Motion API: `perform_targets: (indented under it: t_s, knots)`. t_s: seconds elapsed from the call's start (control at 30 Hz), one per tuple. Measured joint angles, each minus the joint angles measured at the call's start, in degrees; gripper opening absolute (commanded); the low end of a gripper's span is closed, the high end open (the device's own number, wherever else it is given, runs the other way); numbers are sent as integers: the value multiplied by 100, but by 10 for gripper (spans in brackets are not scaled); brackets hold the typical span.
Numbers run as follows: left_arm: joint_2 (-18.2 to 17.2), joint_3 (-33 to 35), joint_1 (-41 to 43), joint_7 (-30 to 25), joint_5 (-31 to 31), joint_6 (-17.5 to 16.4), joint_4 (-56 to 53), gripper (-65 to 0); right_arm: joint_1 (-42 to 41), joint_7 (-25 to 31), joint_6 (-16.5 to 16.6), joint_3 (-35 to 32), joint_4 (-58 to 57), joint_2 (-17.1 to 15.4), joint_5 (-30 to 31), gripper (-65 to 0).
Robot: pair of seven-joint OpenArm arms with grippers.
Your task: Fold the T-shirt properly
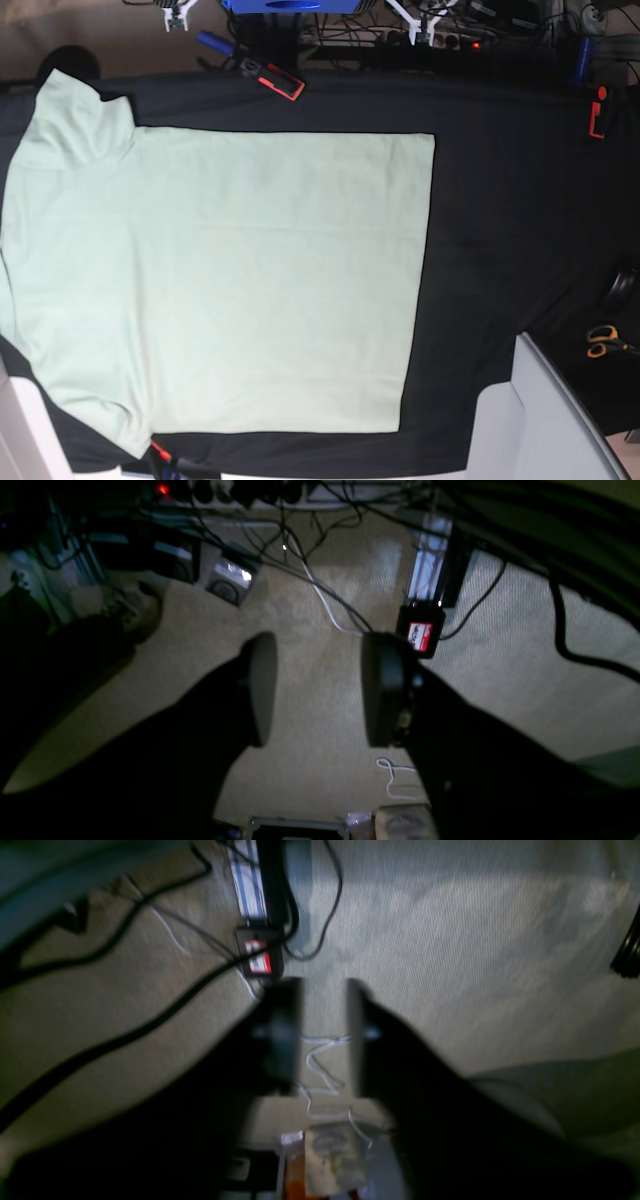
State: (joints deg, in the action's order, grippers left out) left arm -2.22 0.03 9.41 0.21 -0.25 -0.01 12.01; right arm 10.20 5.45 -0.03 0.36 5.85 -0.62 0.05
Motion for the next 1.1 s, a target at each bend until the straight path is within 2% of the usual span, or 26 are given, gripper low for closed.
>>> perform_targets:
  t_s: [0.03,0.07,0.27,0.3,0.33,0.4,0.43,0.47,0.53,0.67,0.73,0.77,0.83,0.87,0.9,0.93,0.97,1.0,1.03,1.07,1.1]
  knots:
    - [-4,0,0,-2,2,2,0,-358,0,0,0,-2,0,0,-7,-277]
    - [-11,0,-2,-4,2,4,0,-354,0,2,0,-13,0,2,-7,-264]
    - [-11,0,-17,-24,0,2,0,-375,4,2,0,-11,0,0,-4,-271]
    - [-13,0,-15,-24,0,2,0,-403,20,7,0,-11,28,-2,-4,-300]
    - [-15,0,-13,-24,2,2,0,-455,55,-2,7,-11,111,-15,-2,-357]
    - [-17,-4,-17,-26,-7,2,0,-610,103,4,13,-9,216,-35,2,-544]
    - [-17,-4,-17,-26,4,2,9,-650,127,2,13,-7,229,-46,2,-647]
    - [-15,-4,-17,-26,-4,2,11,-650,127,-4,13,0,232,-55,7,-650]
    - [-15,-4,-17,-24,-2,2,11,-648,144,0,11,0,232,-63,-7,-609]
    - [-15,-4,-17,-24,-2,2,11,-632,160,-2,13,0,229,-63,-4,-601]
    - [-15,-4,-17,-24,-4,2,28,-561,157,0,13,0,232,-63,-4,-580]
    - [-17,-4,-17,-24,-11,2,28,-489,153,0,13,0,232,-63,-7,-530]
    - [-15,-4,-17,-24,-2,2,28,-373,153,0,13,0,232,-63,11,-379]
    - [-15,-4,-15,-24,-7,2,28,-353,155,0,13,0,232,-63,-11,-299]
    - [-15,-4,-15,-22,-2,2,26,-358,157,0,13,0,232,-63,13,-247]
    - [-15,-4,2,-28,0,2,39,-376,160,-2,13,0,232,-63,-4,-234]
    - [-15,-4,26,-31,2,2,68,-415,162,0,13,0,232,-63,-4,-261]
    - [-17,-4,46,-26,0,2,81,-477,175,4,13,0,245,-66,-2,-332]
    - [-15,-4,74,-17,-2,2,136,-558,210,4,13,0,299,-68,2,-432]
    - [-15,-4,122,-28,4,2,214,-650,260,2,22,0,422,-83,2,-561]
    - [-15,-4,157,-33,0,2,291,-650,323,-13,20,0,553,-109,11,-650]
